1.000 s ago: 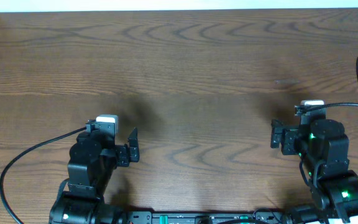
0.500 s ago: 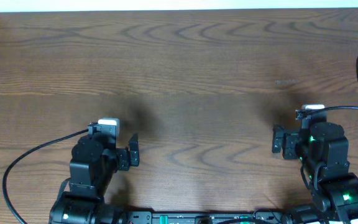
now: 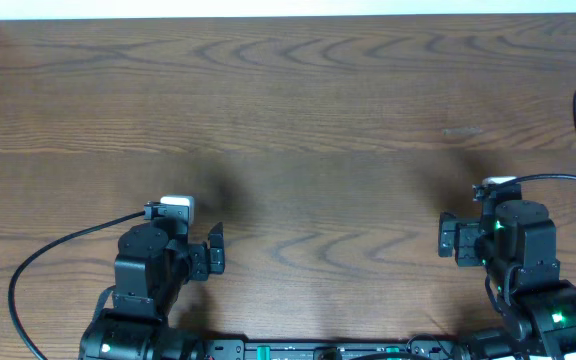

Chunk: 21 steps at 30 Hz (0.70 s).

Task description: Untangle cables

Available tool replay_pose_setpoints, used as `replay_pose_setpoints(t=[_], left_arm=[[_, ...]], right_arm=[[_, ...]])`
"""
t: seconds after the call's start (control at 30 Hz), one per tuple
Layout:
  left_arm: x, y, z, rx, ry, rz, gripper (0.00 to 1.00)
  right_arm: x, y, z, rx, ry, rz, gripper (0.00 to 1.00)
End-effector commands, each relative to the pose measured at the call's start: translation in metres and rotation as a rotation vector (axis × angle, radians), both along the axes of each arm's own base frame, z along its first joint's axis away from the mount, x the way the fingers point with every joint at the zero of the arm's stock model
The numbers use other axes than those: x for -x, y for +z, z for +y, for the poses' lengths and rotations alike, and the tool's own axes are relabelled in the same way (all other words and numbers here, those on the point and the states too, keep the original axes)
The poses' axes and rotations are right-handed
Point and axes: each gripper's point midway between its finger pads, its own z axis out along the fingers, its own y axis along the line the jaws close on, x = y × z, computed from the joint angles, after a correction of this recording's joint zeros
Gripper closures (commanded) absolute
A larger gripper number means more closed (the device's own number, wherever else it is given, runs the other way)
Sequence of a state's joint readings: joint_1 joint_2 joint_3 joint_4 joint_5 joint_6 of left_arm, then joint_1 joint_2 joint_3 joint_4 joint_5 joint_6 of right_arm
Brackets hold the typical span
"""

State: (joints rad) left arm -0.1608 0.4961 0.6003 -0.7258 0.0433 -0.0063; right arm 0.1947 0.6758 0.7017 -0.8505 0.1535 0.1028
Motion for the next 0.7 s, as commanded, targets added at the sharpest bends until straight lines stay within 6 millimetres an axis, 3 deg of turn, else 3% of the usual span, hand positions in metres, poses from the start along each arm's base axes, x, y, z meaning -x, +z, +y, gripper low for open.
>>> replay_pose_setpoints(t=[0.0,0.67], left_arm=[[0.0,0.0001,0.0003,0.013,0.012,0.001,0.02],[0.0,0.0001,0.0003,0.013,0.012,0.001,0.02]], right_arm=[[0.0017,-0.0003,-0.0027,-0.002,-0.019,0.005,0.01],[0.0037,-0.0022,-0.0031,0.0,-0.019,0.016,0.01]])
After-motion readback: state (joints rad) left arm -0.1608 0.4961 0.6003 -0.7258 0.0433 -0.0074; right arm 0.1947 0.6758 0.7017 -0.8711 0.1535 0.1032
